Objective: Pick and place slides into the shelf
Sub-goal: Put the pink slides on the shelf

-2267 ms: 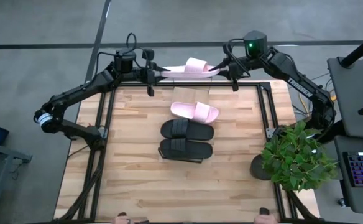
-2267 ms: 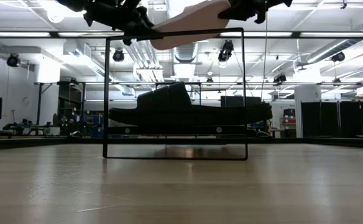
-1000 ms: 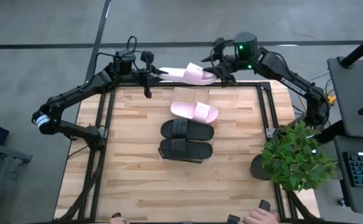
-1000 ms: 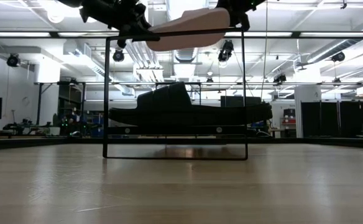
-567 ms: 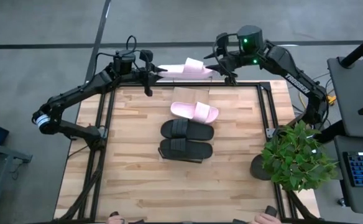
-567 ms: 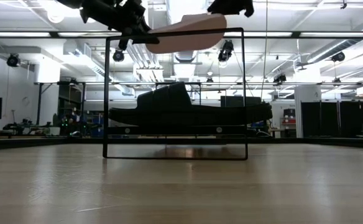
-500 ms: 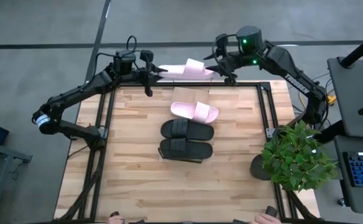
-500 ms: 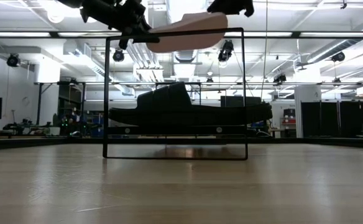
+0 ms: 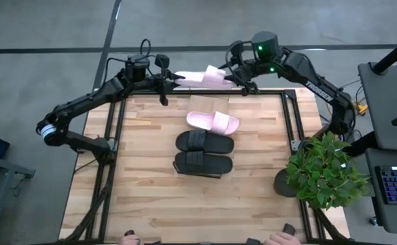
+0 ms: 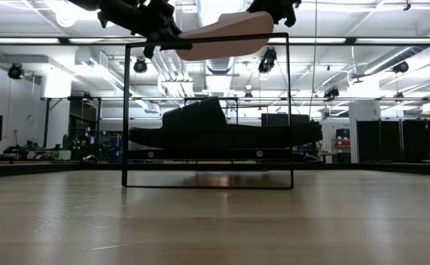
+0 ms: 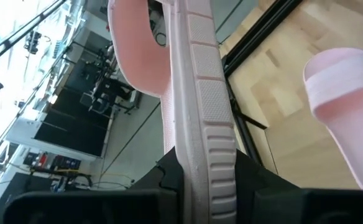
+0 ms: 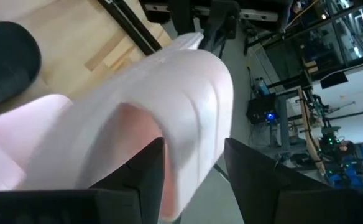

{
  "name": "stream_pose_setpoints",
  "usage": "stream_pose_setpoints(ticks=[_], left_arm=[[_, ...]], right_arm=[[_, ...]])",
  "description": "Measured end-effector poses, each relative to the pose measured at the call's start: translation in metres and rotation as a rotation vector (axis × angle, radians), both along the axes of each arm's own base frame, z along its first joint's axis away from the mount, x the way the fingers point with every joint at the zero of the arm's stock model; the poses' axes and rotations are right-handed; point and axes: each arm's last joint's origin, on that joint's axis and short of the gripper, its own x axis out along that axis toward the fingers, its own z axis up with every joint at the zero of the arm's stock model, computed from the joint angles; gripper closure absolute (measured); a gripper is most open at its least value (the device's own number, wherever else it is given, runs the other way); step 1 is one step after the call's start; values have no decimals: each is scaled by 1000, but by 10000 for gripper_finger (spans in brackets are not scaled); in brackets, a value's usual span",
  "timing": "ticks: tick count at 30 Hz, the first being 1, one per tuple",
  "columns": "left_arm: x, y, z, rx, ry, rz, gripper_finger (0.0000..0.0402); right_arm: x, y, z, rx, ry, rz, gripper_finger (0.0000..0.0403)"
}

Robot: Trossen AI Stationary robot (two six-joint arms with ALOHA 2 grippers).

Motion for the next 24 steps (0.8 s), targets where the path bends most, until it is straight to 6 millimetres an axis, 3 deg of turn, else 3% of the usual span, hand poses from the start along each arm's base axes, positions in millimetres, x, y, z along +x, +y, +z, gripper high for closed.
stream_pose_setpoints(ticks=[7, 10, 15, 19, 21, 24], left_arm=[[6, 6, -7, -11, 17, 7, 355], [6, 6, -7, -7, 14, 10, 355], [5, 5, -6, -6, 12, 11, 355], [4, 4, -4, -46, -9, 22, 355], [3, 4, -3, -113, -35, 44, 338], [-2, 4, 2, -186, -88, 76, 282]], right_arm=[[10, -7, -6, -8, -9, -5, 256], [12, -8, -8, -3, -4, -2, 290], [13, -8, -10, -11, -2, 40, 380], [13, -8, -10, -25, -2, 52, 391], [13, -9, -10, -26, -3, 50, 392], [13, -12, -12, -22, -4, 46, 393]])
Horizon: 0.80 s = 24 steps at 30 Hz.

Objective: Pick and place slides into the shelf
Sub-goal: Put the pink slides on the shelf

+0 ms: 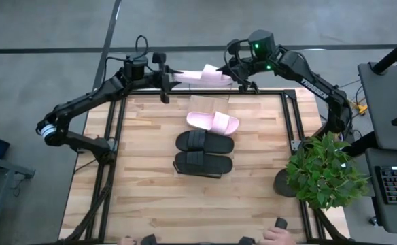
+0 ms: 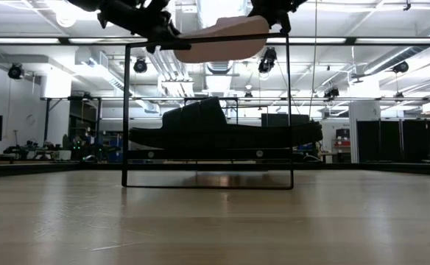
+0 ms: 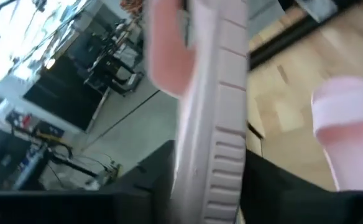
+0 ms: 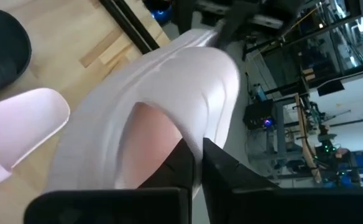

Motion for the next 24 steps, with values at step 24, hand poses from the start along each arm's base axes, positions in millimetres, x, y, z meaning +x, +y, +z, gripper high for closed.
stream_pose_setpoints(ticks=[24], left_arm=[[-44, -6, 0, -364, 47, 43, 141]], right_arm=[[11, -15, -69, -124, 84, 11, 395]])
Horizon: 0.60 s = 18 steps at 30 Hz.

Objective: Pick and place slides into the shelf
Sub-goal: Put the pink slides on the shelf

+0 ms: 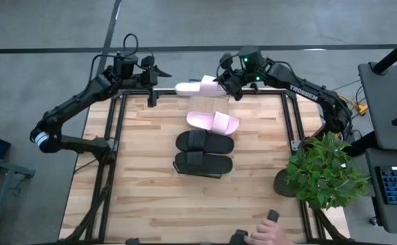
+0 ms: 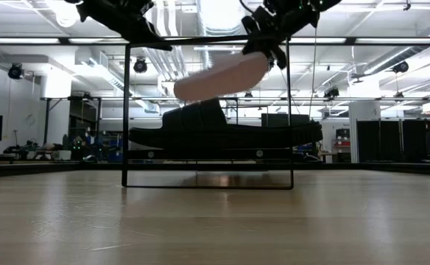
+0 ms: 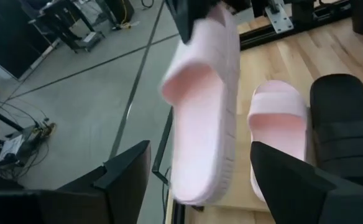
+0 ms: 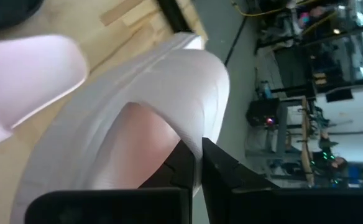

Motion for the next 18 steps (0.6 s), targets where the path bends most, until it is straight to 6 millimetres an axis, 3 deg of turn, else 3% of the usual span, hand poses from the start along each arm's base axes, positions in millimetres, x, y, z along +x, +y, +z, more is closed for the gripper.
stream_pose_setpoints(ticks=[9, 18], left_arm=[[-9, -9, 6, 1, -14, -17, 141], [-13, -13, 10, -8, -32, -11, 141]], right_arm=[[1, -2, -47, -99, 41, 25, 395], [-5, 0, -78, -190, 129, 27, 395]])
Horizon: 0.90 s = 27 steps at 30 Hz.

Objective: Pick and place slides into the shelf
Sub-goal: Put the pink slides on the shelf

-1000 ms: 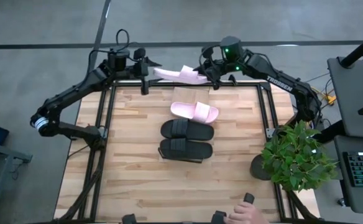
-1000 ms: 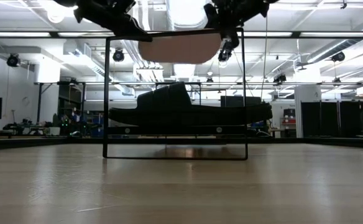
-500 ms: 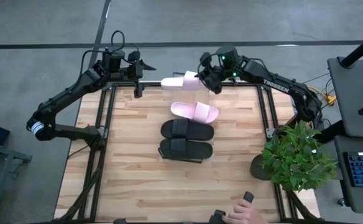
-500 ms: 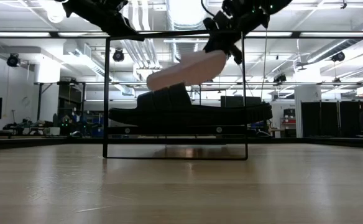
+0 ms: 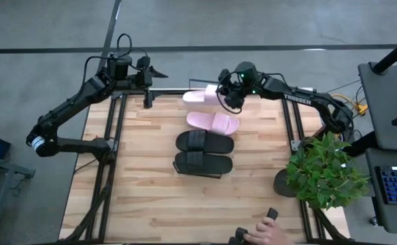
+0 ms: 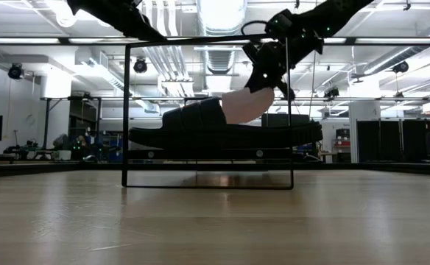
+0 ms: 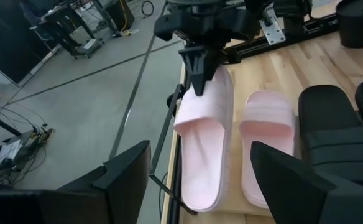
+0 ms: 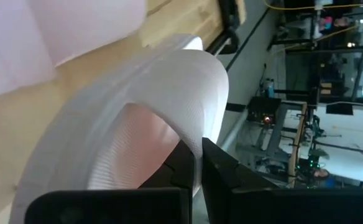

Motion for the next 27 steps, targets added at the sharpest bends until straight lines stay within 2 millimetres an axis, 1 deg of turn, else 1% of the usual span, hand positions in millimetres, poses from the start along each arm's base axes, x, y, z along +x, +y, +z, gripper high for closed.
stream_pose_setpoints(ticks=[8, 15, 23, 27], left_arm=[[-1, 0, -2, -16, 16, 1, 141], [0, 0, -2, -13, 13, 1, 141], [0, 0, -3, -15, 15, 4, 141], [0, 0, -3, -22, 14, 6, 141]], right_arm=[[-4, 0, -16, -79, 63, 34, 395], [-9, 1, -29, -106, 113, 69, 395], [-14, 3, -43, -74, 150, 70, 395], [-15, 0, -47, -28, 149, 31, 394]])
